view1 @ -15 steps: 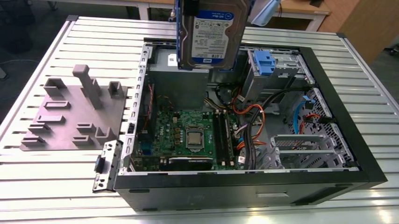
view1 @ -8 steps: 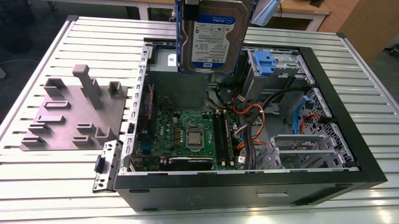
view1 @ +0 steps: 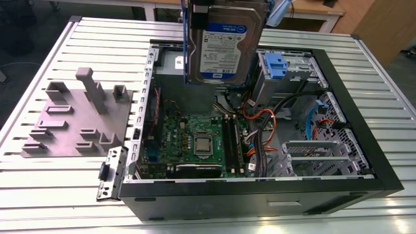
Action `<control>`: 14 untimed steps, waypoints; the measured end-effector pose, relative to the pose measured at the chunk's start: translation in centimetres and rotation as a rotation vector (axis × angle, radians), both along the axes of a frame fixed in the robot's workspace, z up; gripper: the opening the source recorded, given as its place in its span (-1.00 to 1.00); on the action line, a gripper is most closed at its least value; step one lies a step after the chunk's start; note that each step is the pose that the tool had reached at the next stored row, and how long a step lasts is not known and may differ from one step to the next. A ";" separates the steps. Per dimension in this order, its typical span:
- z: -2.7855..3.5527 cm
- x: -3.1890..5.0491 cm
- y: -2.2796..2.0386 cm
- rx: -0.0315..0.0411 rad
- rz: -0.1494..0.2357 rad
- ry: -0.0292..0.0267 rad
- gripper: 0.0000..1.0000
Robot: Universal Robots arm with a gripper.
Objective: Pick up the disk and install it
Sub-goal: 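Insert the disk into the insertion slot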
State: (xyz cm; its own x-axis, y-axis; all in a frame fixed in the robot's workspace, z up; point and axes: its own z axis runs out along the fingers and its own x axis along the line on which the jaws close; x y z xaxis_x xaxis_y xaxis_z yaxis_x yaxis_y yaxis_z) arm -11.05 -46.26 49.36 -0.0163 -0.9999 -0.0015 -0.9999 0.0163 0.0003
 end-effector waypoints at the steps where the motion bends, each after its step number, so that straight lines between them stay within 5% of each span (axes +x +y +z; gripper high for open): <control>1: 0.00 0.00 -0.32 -0.0002 0.000 0.0001 -0.27; 6: -0.05 0.02 -1.74 -0.0001 0.000 0.0000 -0.27; 14: -0.20 1.95 -2.04 -0.0002 0.000 0.0017 -0.27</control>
